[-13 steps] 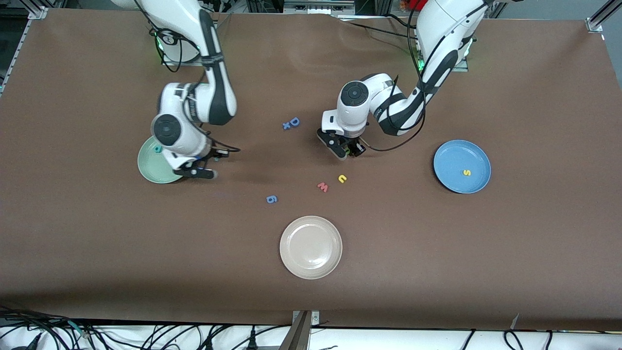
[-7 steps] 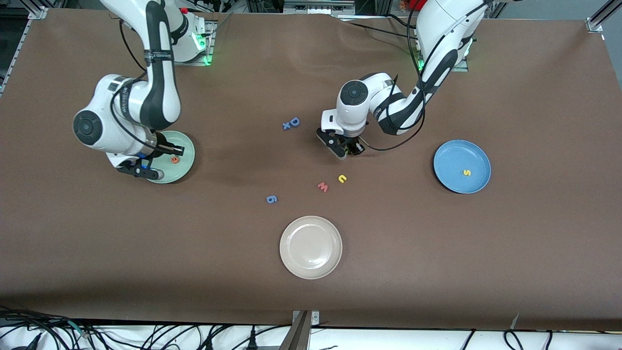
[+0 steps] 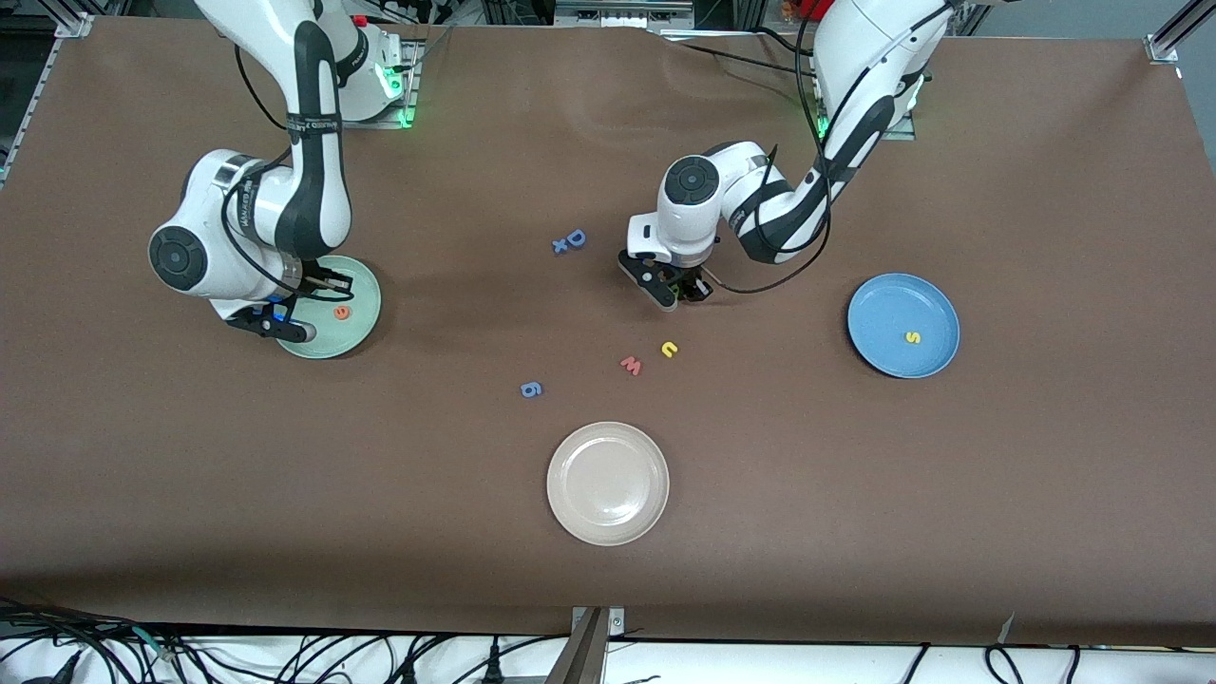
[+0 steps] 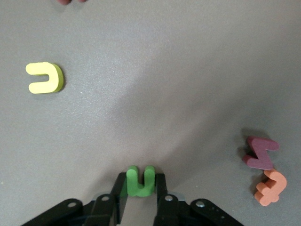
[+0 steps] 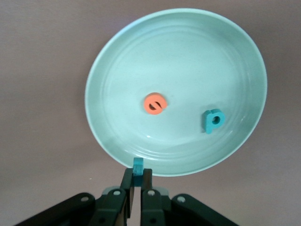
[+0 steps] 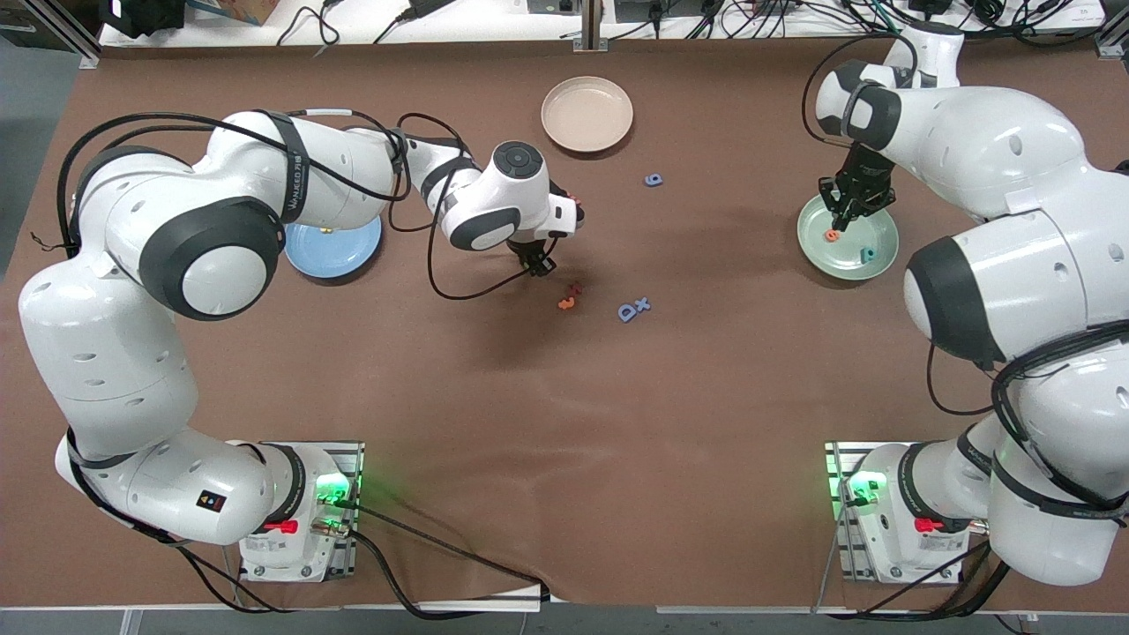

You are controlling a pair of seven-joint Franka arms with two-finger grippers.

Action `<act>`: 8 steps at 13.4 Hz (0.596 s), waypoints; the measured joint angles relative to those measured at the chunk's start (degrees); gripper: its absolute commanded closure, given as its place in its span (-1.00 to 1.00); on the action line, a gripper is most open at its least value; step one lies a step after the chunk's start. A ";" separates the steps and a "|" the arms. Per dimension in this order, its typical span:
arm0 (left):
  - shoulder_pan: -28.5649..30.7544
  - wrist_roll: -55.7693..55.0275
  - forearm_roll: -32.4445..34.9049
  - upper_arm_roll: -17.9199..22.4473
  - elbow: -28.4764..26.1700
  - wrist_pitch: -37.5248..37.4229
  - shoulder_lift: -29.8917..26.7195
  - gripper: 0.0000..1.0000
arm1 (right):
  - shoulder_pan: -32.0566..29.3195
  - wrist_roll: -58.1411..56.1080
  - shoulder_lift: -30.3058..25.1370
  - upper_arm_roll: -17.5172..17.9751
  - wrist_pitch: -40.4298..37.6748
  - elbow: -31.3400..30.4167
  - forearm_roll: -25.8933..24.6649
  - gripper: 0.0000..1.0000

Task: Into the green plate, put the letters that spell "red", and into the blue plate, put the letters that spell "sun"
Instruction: 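Place teal piece on the green plate while the left gripper grasps green u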

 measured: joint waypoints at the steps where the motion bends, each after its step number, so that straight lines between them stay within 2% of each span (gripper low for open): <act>1: 0.00 -0.06 0.00 -0.02 0.00 -0.01 -0.02 0.57 | 0.00 0.00 0.57 0.01 0.00 -0.08 0.00 1.00; 4: -0.01 -0.17 0.00 -0.01 -0.01 -0.03 -0.04 0.61 | -0.04 0.00 2.24 0.02 0.02 -0.17 0.00 1.00; 6: -0.01 -0.25 0.00 -0.01 -0.01 -0.03 -0.04 0.78 | -0.08 0.00 3.14 0.10 0.00 -0.30 0.00 1.00; 7: -0.01 -0.45 0.00 -0.01 -0.02 -0.03 -0.04 0.91 | -0.08 0.00 3.44 0.31 0.00 -0.37 0.00 0.53; 8: -0.01 -0.84 0.00 -0.02 -0.02 -0.05 -0.04 0.97 | -0.08 0.00 3.62 0.50 0.00 -0.43 0.00 -0.04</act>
